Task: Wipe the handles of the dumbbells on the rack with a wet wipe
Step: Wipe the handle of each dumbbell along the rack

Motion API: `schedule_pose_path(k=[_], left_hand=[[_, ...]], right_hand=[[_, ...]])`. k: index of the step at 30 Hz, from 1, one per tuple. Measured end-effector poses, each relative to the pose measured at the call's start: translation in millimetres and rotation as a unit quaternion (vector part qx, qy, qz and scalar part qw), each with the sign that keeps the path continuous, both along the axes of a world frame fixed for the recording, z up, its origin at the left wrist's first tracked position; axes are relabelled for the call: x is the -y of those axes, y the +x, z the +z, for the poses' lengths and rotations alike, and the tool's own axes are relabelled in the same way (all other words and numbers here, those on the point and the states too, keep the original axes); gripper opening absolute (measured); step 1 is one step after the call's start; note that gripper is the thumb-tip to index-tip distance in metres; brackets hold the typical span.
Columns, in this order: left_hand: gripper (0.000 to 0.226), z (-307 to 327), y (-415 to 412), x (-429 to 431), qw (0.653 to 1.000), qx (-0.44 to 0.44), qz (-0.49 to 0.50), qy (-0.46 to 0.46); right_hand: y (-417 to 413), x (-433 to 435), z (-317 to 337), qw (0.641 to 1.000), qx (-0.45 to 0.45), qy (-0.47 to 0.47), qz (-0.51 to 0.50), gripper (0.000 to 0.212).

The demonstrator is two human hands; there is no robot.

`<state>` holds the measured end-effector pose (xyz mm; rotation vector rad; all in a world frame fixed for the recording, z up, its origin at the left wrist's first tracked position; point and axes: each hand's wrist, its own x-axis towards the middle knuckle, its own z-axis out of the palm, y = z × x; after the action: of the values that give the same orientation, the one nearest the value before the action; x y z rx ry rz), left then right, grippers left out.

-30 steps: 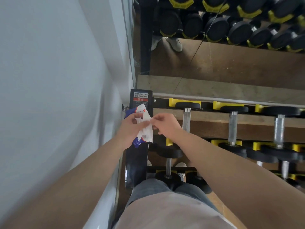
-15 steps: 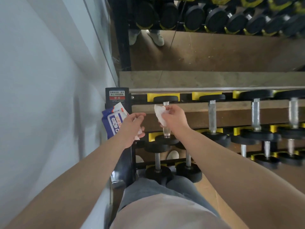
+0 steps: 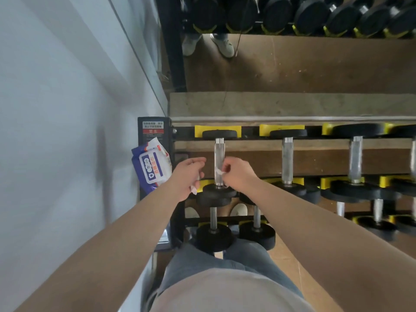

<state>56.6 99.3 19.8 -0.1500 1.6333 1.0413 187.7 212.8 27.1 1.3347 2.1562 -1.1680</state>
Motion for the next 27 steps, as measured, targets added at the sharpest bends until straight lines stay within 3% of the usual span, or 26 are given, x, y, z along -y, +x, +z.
schedule_pose_path(k=[3,5,8,11,14,16,18,19,20,22,25,27], left_hand=[[0.017,-6,9,-1,1.000,0.016,0.014,-0.021],[0.016,-10,13,-2,0.999,0.027,0.026,-0.024],[0.019,-13,18,-4,0.999,0.015,0.030,-0.023],[0.022,-13,22,-6,0.999,0.001,0.033,-0.032],[0.023,-12,23,-7,0.998,0.004,0.044,-0.042],[0.023,-11,23,-8,0.998,0.009,0.049,-0.042],[0.024,-9,25,-10,0.997,0.013,0.052,-0.048],[0.024,-8,26,-12,0.997,0.015,0.053,-0.053],[0.025,-7,27,-13,0.997,0.014,0.052,-0.057],[0.025,-6,28,-14,0.997,0.010,0.048,-0.059],[0.025,-5,26,-15,0.997,0.010,0.053,-0.059],[0.023,-5,26,-16,0.997,0.007,0.053,-0.062]], right_hand=[[6,-1,-6,0.999,0.008,-0.035,-0.006,0.016],[3,-8,-13,0.995,-0.022,-0.035,-0.093,0.016],[-11,-25,-24,0.952,-0.087,-0.074,-0.284,0.029],[-22,-37,-32,0.927,-0.107,-0.105,-0.344,0.039],[-17,-38,-37,0.958,-0.067,-0.118,-0.253,0.027],[-6,-34,-35,0.988,0.011,-0.118,-0.099,0.016],[4,-30,-35,0.989,0.065,-0.126,0.030,0.010],[6,-29,-33,0.988,0.067,-0.130,0.044,0.009],[6,-30,-33,0.988,0.053,-0.142,0.023,0.009],[-1,-35,-33,0.975,-0.006,-0.190,-0.118,0.023],[-18,-48,-36,0.876,-0.148,-0.277,-0.366,0.040],[-26,-56,-41,0.856,-0.191,-0.281,-0.390,0.037]])
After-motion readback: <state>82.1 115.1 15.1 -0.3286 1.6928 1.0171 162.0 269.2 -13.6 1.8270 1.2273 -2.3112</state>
